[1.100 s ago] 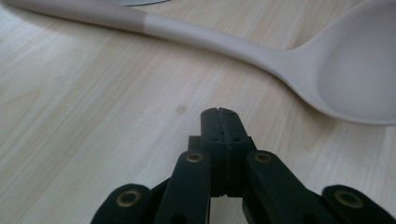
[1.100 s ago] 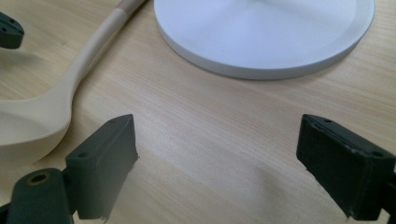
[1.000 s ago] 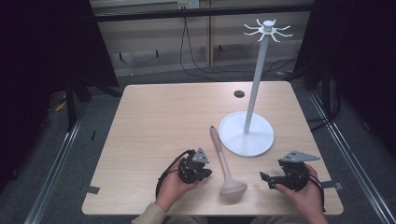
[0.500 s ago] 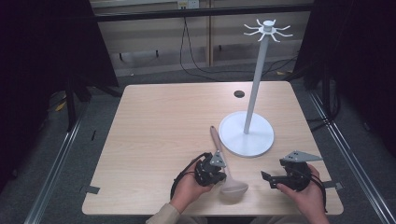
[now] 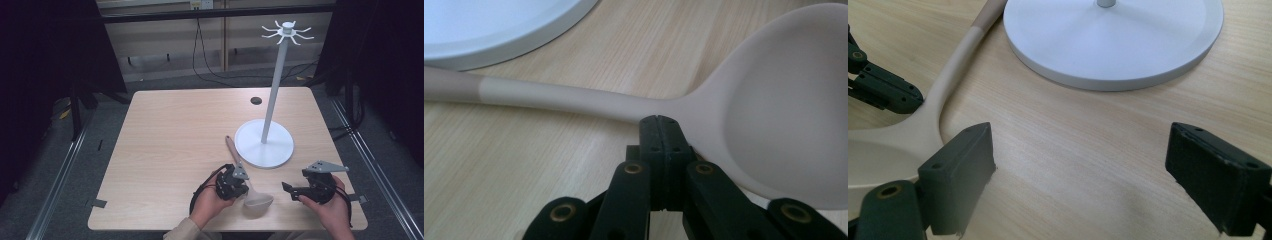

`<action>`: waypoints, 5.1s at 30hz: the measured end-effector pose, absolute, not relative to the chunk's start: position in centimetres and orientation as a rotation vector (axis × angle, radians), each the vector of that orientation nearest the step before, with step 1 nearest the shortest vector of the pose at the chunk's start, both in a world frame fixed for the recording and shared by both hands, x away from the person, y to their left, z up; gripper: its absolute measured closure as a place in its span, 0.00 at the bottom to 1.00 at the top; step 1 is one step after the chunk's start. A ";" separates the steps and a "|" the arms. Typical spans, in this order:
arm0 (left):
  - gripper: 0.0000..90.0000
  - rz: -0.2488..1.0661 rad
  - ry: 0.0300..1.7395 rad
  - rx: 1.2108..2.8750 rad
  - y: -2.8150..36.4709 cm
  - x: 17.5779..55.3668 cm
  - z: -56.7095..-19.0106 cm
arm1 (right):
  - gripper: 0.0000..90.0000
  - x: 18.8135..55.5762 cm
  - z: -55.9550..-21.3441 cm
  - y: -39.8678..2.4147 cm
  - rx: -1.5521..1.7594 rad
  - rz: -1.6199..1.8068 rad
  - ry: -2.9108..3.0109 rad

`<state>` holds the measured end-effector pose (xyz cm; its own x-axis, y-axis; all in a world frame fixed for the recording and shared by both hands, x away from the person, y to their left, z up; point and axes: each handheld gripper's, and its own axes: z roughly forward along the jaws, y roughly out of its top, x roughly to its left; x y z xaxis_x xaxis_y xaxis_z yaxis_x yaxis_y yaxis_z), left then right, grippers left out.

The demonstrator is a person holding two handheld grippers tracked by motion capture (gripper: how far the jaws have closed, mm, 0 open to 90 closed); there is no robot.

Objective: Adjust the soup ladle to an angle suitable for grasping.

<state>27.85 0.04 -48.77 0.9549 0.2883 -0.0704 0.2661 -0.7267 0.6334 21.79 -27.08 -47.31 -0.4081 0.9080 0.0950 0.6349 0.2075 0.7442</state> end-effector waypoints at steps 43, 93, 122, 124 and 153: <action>0.24 0.144 0.600 2.291 8.3 28.7 -47.8 | 0.19 25.9 -45.5 -21.6 1.380 0.937 2.344; 0.15 0.181 0.649 2.288 9.9 29.2 -48.3 | 0.58 31.3 -47.0 -13.9 1.538 0.737 2.485; 0.15 0.187 0.660 2.271 10.0 29.3 -48.3 | 0.88 32.2 -47.1 -12.8 1.537 0.677 2.507; 0.15 0.187 0.660 2.271 10.0 29.3 -48.4 | 0.88 32.0 -46.3 -13.5 1.545 0.748 2.474; 0.15 0.191 0.654 2.262 9.7 29.4 -48.3 | 0.88 28.5 -41.1 -18.5 1.392 1.305 2.089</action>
